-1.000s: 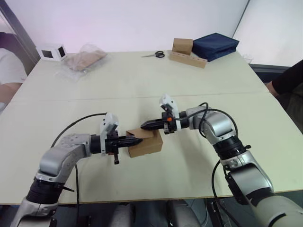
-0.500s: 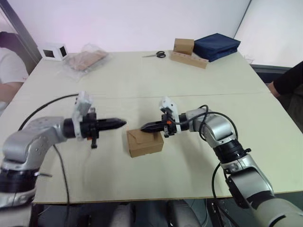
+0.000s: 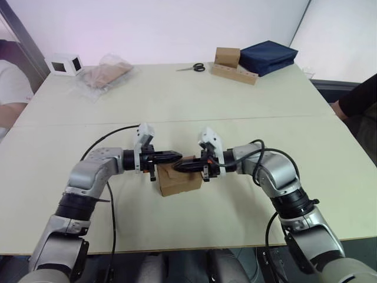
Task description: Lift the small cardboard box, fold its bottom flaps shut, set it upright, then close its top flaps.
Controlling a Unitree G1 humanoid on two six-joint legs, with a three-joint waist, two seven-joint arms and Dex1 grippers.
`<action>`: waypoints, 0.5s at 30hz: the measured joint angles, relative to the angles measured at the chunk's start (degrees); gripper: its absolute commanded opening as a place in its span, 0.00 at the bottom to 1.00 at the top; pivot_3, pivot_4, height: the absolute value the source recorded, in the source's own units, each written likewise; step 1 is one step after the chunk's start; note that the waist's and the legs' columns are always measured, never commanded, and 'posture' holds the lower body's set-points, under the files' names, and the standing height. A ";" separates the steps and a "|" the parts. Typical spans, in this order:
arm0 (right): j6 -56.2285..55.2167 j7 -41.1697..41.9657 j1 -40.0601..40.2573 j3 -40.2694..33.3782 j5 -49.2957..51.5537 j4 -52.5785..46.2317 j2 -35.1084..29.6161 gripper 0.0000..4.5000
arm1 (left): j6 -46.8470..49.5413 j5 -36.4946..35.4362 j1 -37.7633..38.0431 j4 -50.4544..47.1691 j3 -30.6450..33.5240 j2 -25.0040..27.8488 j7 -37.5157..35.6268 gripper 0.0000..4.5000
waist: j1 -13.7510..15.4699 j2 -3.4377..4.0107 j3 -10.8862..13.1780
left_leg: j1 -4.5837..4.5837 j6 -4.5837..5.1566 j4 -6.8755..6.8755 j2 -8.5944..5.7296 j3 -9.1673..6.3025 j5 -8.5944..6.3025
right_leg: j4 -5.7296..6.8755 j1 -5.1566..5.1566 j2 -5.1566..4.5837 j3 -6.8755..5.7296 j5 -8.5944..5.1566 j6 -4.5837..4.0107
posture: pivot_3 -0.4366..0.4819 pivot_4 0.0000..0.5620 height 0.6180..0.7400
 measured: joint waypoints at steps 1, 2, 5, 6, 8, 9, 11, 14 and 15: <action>0.54 -0.52 0.09 -0.27 0.40 -0.83 -0.09 0.00 | -0.10 0.16 0.00 0.00 0.00 0.00 -0.33 0.00 | 0.00 0.00 0.00 | 0.00 0.00 0.00 0.00 0.00 0.00 | 0.00 0.00 0.00 0.00 0.00 0.00 | 0.48 0.27 1.00; 1.04 -0.96 0.25 -0.67 0.76 -1.83 -0.29 0.00 | -0.35 0.36 -0.01 0.00 0.00 0.00 -0.47 0.00 | 0.00 0.00 0.00 | 0.00 0.00 0.00 0.00 -0.01 0.00 | 0.00 0.00 0.00 0.00 0.00 0.00 | 0.48 0.27 1.00; 4.33 -2.09 1.52 -3.10 3.57 -7.60 -2.28 0.00 | -0.70 0.82 0.01 0.01 0.03 0.01 -0.72 0.00 | 0.14 0.00 0.00 | -0.02 0.01 0.00 0.00 -0.02 -0.01 | -0.02 0.01 -0.01 -0.01 0.00 0.00 | 0.48 0.27 1.00; 4.95 -2.39 1.80 -3.80 4.34 -8.92 -2.58 0.00 | -0.74 0.84 0.00 0.01 0.03 -0.03 -0.78 0.00 | 0.11 0.00 0.00 | -0.01 0.01 0.00 0.00 -0.01 -0.01 | -0.01 0.02 -0.02 -0.01 0.00 0.00 | 0.48 0.27 1.00; 5.91 -3.14 2.69 -4.37 5.41 -11.61 -3.40 0.00 | -0.78 0.97 0.00 0.00 0.03 -0.15 -0.81 0.00 | 0.08 0.00 0.00 | 0.00 0.02 0.00 0.00 -0.03 -0.01 | -0.01 0.02 0.00 -0.01 0.00 0.00 | 0.48 0.27 1.00; 6.16 -3.63 3.35 -4.39 5.53 -12.62 -3.80 0.00 | -0.79 1.03 0.00 0.00 0.04 -0.41 -0.80 0.00 | 0.07 0.00 0.00 | 0.00 0.02 0.00 0.00 -0.03 -0.01 | -0.01 0.02 0.00 -0.01 0.00 0.00 | 0.48 0.27 1.00; 6.84 -4.64 4.79 -4.29 5.59 -13.85 -3.97 0.00 | -0.84 1.18 -0.01 0.00 0.05 -0.87 -0.69 0.00 | 0.07 0.00 0.00 | 0.00 0.02 0.00 0.00 -0.02 -0.01 | -0.01 0.02 0.00 -0.01 0.00 0.00 | 0.48 0.27 1.00; 7.02 -5.89 5.83 -3.64 5.54 -14.08 -3.99 0.00 | -0.99 1.46 -0.02 0.00 0.05 -1.48 -0.58 0.00 | 0.07 0.00 0.00 | 0.00 0.02 0.00 0.00 -0.02 -0.01 | -0.01 0.02 0.00 -0.01 0.00 0.00 | 0.48 0.27 1.00; 7.02 -6.29 5.89 -3.31 5.50 -14.08 -3.99 0.00 | -1.05 1.62 -0.06 0.00 0.05 -1.64 -0.57 0.00 | 0.07 0.00 0.00 | 0.00 0.02 0.00 0.00 -0.02 -0.01 | -0.01 0.02 0.00 -0.01 0.00 0.00 | 0.48 0.27 1.00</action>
